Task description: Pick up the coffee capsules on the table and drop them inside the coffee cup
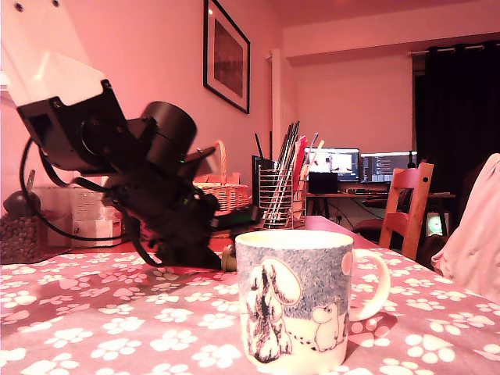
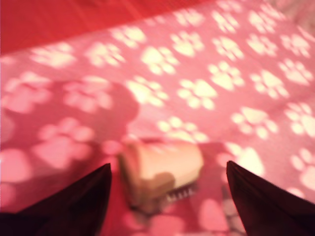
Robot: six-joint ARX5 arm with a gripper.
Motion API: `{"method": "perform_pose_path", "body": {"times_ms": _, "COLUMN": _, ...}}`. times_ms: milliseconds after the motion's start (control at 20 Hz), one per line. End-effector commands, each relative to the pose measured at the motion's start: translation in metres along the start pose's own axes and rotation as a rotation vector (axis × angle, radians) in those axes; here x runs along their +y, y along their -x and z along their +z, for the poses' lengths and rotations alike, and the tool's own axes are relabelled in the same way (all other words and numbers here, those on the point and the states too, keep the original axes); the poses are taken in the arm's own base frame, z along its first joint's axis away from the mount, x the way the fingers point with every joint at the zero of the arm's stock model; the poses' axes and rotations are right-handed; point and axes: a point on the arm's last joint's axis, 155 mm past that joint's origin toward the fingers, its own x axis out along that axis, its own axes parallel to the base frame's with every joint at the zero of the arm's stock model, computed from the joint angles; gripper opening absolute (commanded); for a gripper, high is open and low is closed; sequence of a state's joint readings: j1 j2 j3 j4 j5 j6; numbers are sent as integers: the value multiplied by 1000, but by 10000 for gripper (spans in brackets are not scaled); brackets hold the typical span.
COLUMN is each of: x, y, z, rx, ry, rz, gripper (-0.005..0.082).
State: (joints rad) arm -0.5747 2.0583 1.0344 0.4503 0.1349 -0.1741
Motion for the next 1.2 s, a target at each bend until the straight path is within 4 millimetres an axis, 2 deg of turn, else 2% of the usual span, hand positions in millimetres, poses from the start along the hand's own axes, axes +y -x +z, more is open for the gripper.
{"method": "perform_pose_path", "body": {"times_ms": 0, "x": 1, "y": -9, "z": -3, "rx": -2, "ry": 0, "rz": 6, "gripper": 677}}
{"method": "perform_pose_path", "body": {"times_ms": 750, "x": 9, "y": -12, "z": -8, "rx": 8, "ry": 3, "rz": 43, "gripper": 676}}
{"method": "perform_pose_path", "body": {"times_ms": 900, "x": 11, "y": -14, "z": -15, "rx": 28, "ry": 6, "rz": 47, "gripper": 668}}
{"method": "perform_pose_path", "body": {"times_ms": 1150, "x": 11, "y": -14, "z": -18, "rx": 39, "ry": 8, "rz": 47, "gripper": 438}}
